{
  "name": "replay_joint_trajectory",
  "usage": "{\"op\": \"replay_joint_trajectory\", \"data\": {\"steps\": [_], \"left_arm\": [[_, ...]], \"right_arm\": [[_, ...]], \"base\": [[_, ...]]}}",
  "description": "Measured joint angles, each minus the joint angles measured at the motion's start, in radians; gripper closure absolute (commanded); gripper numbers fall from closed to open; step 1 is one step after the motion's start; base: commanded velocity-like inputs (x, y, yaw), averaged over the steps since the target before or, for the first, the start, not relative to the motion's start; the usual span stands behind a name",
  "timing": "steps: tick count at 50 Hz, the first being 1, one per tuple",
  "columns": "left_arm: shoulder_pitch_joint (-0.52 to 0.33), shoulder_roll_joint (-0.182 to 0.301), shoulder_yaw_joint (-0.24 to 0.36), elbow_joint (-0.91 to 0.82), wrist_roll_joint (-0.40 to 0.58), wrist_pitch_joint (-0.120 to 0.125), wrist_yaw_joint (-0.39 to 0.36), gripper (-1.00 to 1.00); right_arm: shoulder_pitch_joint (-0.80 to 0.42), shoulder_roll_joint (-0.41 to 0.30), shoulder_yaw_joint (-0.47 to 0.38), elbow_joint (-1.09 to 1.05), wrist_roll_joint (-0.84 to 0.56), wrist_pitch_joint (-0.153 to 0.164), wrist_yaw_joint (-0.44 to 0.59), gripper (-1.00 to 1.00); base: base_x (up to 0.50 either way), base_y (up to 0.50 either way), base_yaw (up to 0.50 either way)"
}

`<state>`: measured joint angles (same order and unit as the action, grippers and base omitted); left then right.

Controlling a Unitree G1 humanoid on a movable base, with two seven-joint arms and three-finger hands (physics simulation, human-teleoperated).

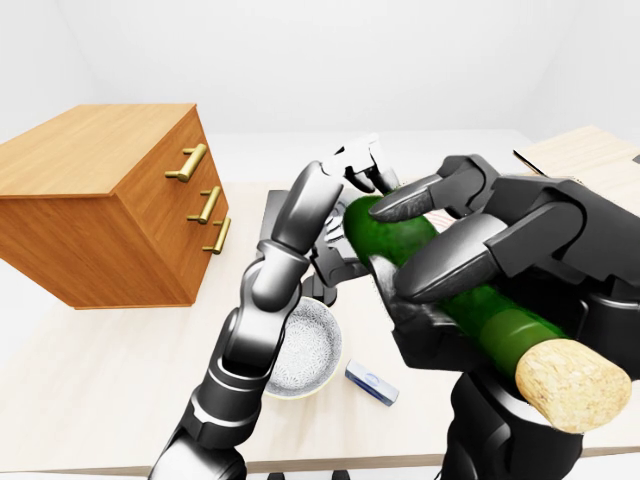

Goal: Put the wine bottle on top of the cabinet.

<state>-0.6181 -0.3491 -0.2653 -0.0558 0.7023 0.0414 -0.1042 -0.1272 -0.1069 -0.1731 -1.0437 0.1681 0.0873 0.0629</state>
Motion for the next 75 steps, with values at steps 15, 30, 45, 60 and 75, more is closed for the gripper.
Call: {"op": "replay_joint_trajectory", "data": {"steps": [15,30,45,60,75], "left_arm": [[-0.003,0.0,0.012,0.014,-0.063,-0.001,-0.025,0.96],[-0.033,0.0,0.035,0.023,-0.117,0.012,-0.026,0.96],[-0.064,0.011,0.056,0.033,-0.172,0.02,-0.02,0.95],[-0.097,0.046,0.09,0.007,-0.251,0.046,-0.032,0.95],[-0.207,0.178,0.193,-0.12,-0.454,0.046,-0.044,0.95]], "right_arm": [[0.028,0.007,-0.031,0.012,-0.007,0.0,-0.004,-1.0],[0.17,0.042,-0.095,0.036,-0.009,0.0,0.063,-1.0],[0.341,0.118,-0.256,0.051,0.03,0.0,0.194,-1.0],[0.41,0.165,-0.456,0.096,0.115,0.0,0.287,-1.0],[0.428,0.183,-0.505,0.15,0.125,0.0,0.304,-1.0]], "base": [[0.0,0.0,0.0],[0.0,0.0,0.0],[0.0,0.0,0.0],[0.0,0.0,0.0],[0.0,0.0,0.0]]}}
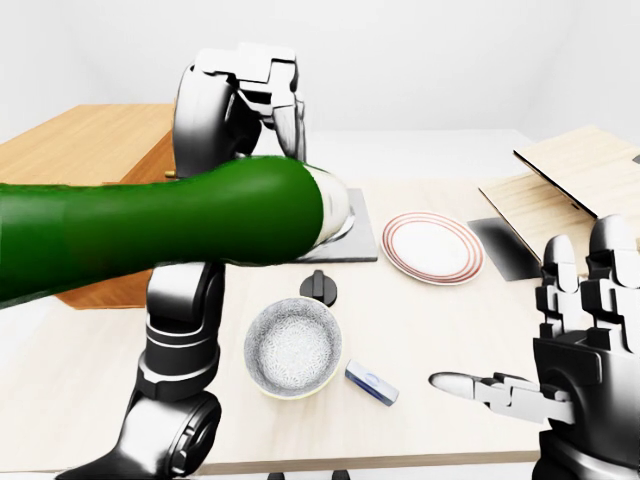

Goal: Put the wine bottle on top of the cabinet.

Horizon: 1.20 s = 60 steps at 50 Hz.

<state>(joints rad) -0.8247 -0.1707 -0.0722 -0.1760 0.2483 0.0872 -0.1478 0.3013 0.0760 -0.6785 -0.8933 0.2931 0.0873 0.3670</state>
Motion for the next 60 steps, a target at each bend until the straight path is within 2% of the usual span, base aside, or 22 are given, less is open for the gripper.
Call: {"op": "replay_joint_trajectory", "data": {"steps": [14,26,43,60], "left_arm": [[-0.173,0.198,0.118,0.04,-0.267,0.0,0.059,0.95],[-0.305,0.356,0.188,0.176,-0.419,0.0,0.093,0.95],[-0.47,0.541,0.256,0.488,-0.525,0.0,0.094,0.95],[-0.613,0.726,0.303,0.84,-0.575,0.0,0.045,0.94]], "right_arm": [[-0.011,-0.023,-0.004,0.108,-0.001,0.0,0.002,-1.0],[-0.02,-0.043,0.011,0.165,-0.005,0.0,-0.011,-1.0],[-0.018,-0.044,0.031,0.185,-0.013,0.0,-0.026,-1.0],[-0.023,-0.05,0.042,0.22,-0.024,0.0,-0.04,-1.0]], "base": [[0.0,0.0,0.0],[0.0,0.0,0.0],[0.0,0.0,0.0],[0.0,0.0,0.0]]}}
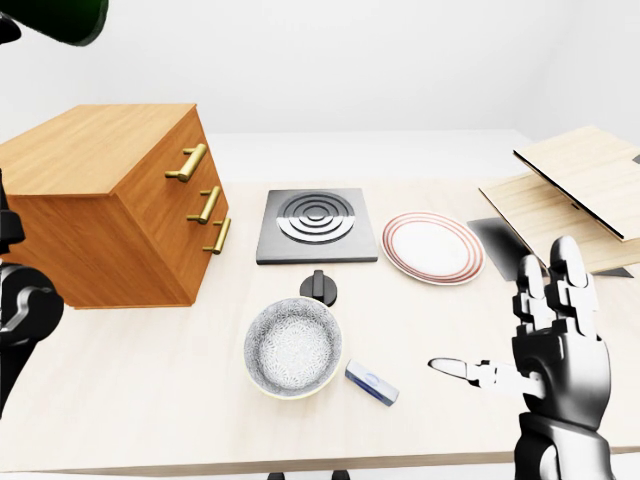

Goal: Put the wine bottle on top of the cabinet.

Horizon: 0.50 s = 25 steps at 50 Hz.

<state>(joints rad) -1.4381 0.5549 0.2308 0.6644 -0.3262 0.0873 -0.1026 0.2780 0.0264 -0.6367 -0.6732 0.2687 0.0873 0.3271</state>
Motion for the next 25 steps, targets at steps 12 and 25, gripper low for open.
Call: {"op": "replay_joint_trajectory", "data": {"steps": [12,25], "left_arm": [[-0.013,0.092,0.024,0.177,0.003,-0.004,-0.029,0.95],[0.028,0.153,0.039,0.298,0.018,-0.046,-0.051,0.95]], "right_arm": [[0.003,-0.002,0.002,0.011,-0.005,0.0,-0.012,-1.0],[-0.004,-0.007,0.012,0.029,-0.011,0.0,-0.019,-1.0]], "base": [[0.0,0.0,0.0],[0.0,0.0,0.0]]}}
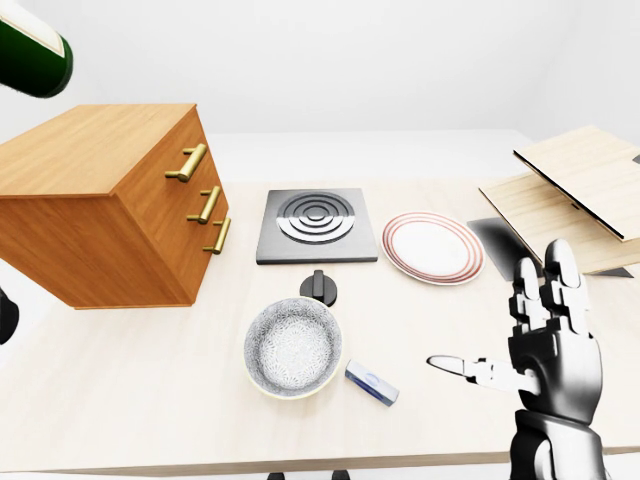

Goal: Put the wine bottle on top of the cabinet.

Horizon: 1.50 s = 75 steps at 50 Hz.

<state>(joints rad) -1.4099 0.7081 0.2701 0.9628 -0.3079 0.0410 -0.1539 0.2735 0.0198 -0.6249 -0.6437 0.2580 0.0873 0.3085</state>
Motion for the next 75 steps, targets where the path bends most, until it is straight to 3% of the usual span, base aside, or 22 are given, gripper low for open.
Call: {"op": "replay_joint_trajectory", "data": {"steps": [9,24,39,75], "left_arm": [[0.035,0.02,0.01,0.073,0.017,-0.041,-0.001,0.95],[0.08,0.048,0.028,0.149,0.041,-0.076,0.003,0.95],[0.102,0.062,0.028,0.193,0.097,-0.06,0.042,0.95],[0.159,0.042,0.044,0.227,0.16,-0.08,0.092,0.93]], "right_arm": [[-0.005,-0.008,0.009,0.018,-0.003,0.0,-0.006,-1.0],[0.003,-0.002,0.02,0.008,-0.01,0.0,-0.01,-1.0],[-0.001,-0.005,0.033,0.037,-0.019,0.0,-0.01,-1.0],[0.006,-0.001,0.036,0.015,-0.022,0.0,-0.01,-1.0]], "base": [[0.0,0.0,0.0],[0.0,0.0,0.0],[0.0,0.0,0.0],[0.0,0.0,0.0]]}}
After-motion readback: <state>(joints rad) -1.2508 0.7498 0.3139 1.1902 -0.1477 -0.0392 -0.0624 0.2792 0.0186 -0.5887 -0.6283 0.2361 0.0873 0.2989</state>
